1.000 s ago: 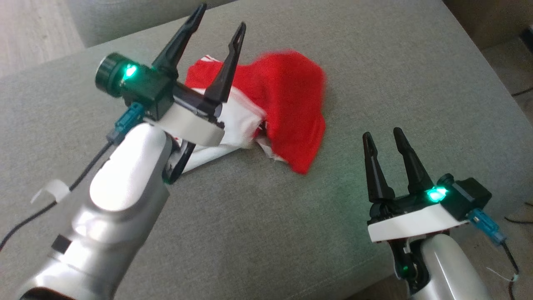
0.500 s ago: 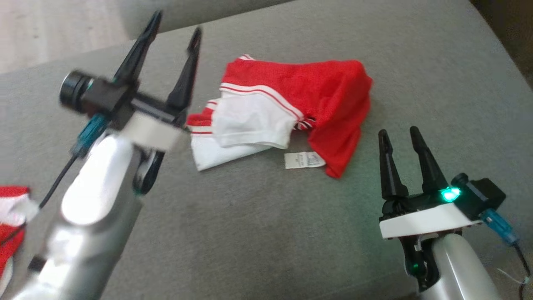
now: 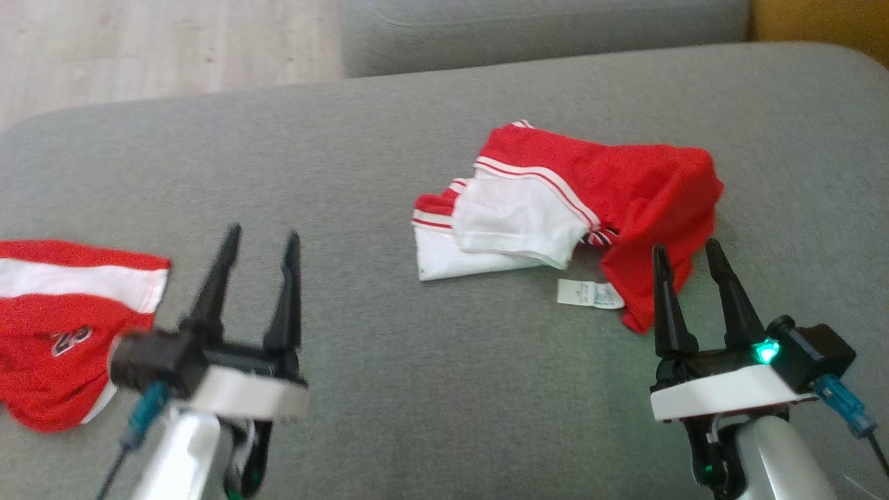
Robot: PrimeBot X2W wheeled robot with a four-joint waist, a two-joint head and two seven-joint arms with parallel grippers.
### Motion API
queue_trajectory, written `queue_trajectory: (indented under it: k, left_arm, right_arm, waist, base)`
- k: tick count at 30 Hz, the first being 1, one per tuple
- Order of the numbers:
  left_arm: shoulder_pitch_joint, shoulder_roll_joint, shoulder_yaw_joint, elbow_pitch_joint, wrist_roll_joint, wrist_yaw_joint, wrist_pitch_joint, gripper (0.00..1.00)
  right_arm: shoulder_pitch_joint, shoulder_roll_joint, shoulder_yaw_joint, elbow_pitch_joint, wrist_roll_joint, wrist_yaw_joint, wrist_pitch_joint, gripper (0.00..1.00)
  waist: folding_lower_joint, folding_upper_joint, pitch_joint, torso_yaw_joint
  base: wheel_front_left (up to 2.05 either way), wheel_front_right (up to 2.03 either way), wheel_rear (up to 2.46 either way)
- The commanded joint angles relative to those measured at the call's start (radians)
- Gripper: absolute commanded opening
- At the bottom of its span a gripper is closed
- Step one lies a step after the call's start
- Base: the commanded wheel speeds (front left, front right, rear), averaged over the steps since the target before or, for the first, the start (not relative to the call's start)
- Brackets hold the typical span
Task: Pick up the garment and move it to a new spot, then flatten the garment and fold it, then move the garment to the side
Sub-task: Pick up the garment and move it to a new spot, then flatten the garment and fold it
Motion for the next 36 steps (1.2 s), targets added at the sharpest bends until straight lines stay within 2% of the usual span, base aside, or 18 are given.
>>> queue_trajectory:
  k: [1,8,13,22,27,36]
  left_arm:
    - [0.016,-0.005,0.046,-0.037,0.032,-0.001,-0.005,1.0]
    - [0.133,-0.1,0.081,-0.024,0.081,-0.039,-0.005,1.0]
    - [0.141,-0.114,0.09,-0.016,0.134,-0.061,-0.005,1.0]
    - [0.145,-0.15,0.144,-0.012,0.165,-0.087,-0.005,1.0]
    - [0.132,-0.162,0.136,-0.005,0.173,-0.092,-0.005,1.0]
    - [0.107,-0.175,0.081,0.03,0.155,-0.095,-0.005,1.0]
  right_arm:
    - [-0.01,-0.005,0.023,-0.022,-0.016,0.008,-0.011,1.0]
    - [0.01,-0.005,0.019,-0.009,-0.025,0.008,-0.011,1.0]
    - [0.01,-0.005,0.029,-0.007,-0.025,0.008,-0.011,1.0]
    - [0.008,-0.005,0.05,0.012,0.003,0.008,-0.011,1.0]
    - [-0.042,-0.005,0.134,0.131,0.076,0.008,-0.011,1.0]
    - [-0.176,-0.005,0.156,0.331,0.211,0.008,-0.011,1.0]
  waist:
    - [0.0001,0.0,-0.028,0.045]
    - [0.0001,0.0,-0.044,0.084]
    - [0.0001,0.0,-0.044,0.092]
    - [0.0001,0.0,-0.036,0.103]
    - [0.0001,0.0,0.004,0.12]
    - [0.0001,0.0,0.048,0.176]
  base:
    - [0.0,0.0,0.0]
    - [0.0,0.0,0.0]
    - [0.0,0.0,0.0]
    - [0.0,0.0,0.0]
    - [0.0,0.0,0.0]
    - [0.0,0.0,0.0]
